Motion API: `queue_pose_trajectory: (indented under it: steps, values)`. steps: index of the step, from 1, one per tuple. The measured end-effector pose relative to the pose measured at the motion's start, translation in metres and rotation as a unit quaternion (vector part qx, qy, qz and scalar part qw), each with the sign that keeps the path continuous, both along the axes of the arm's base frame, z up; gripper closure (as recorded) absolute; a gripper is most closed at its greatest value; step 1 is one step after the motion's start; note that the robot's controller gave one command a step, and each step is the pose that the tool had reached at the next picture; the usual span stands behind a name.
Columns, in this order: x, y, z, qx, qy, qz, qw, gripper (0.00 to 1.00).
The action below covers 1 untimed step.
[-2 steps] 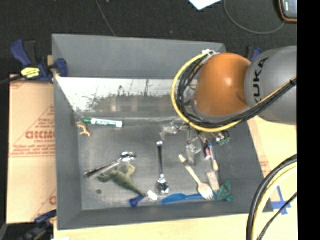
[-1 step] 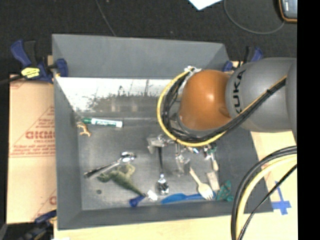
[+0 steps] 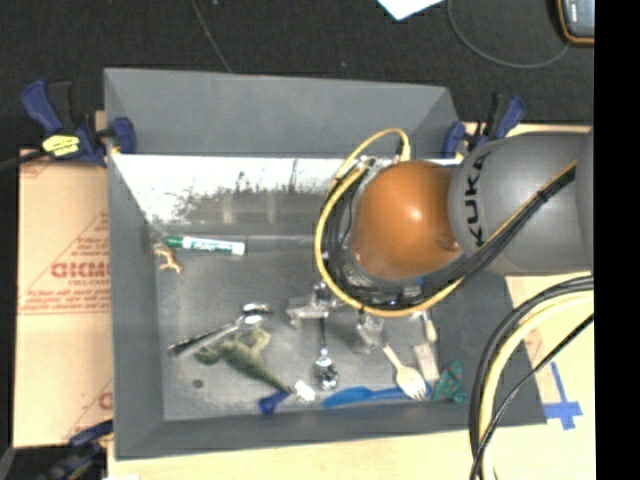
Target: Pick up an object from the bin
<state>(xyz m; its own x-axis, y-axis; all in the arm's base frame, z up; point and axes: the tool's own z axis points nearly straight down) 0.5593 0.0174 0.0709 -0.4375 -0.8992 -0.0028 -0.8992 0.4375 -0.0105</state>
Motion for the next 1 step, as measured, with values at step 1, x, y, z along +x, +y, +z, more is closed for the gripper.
queue_pose_trajectory:
  steps: [1]
  values:
    - [-0.001, -0.004, 0.0006, 0.001, 0.0034, -0.068, 0.9977, 1.0]
